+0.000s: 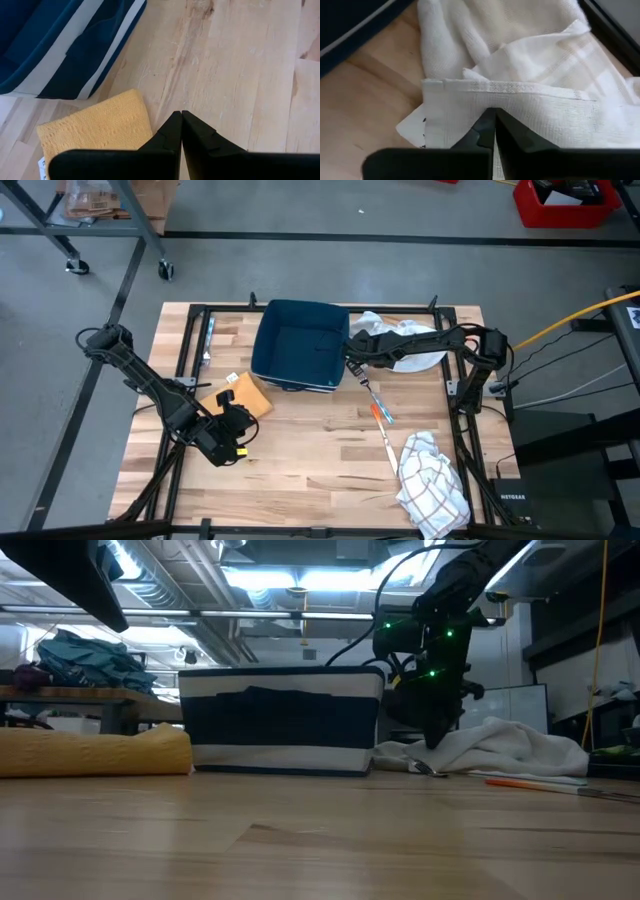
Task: Fold towel
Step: Fold the top white patterned towel
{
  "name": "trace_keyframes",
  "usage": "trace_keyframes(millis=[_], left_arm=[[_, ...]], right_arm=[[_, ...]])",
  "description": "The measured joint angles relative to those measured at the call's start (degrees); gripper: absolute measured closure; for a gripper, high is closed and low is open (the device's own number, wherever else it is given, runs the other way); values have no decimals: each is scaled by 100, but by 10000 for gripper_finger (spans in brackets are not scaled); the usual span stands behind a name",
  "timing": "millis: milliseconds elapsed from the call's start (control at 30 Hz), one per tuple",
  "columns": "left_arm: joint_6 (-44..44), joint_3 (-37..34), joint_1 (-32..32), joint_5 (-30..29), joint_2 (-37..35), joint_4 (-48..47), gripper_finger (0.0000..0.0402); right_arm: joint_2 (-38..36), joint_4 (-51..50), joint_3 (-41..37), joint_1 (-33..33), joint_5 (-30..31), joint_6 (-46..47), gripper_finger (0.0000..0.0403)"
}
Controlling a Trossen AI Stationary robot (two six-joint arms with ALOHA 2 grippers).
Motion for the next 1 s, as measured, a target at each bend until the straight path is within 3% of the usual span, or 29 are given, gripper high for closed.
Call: trace_keyframes(millis=[367, 567, 800, 1000], left_arm=[[0, 0, 2, -1, 0, 0, 398], [3, 0, 2, -2, 0, 0, 398], [3, 0, 2, -2, 0, 0, 398], [3, 0, 2, -2, 0, -5, 398]], right_arm=[[-2, 103, 0, 4, -918, -1, 371], [-2, 591, 0, 9, -1547, -3, 305], [5, 720, 0, 9, -1153, 3, 203], [409, 818, 5, 9, -775, 30, 159]])
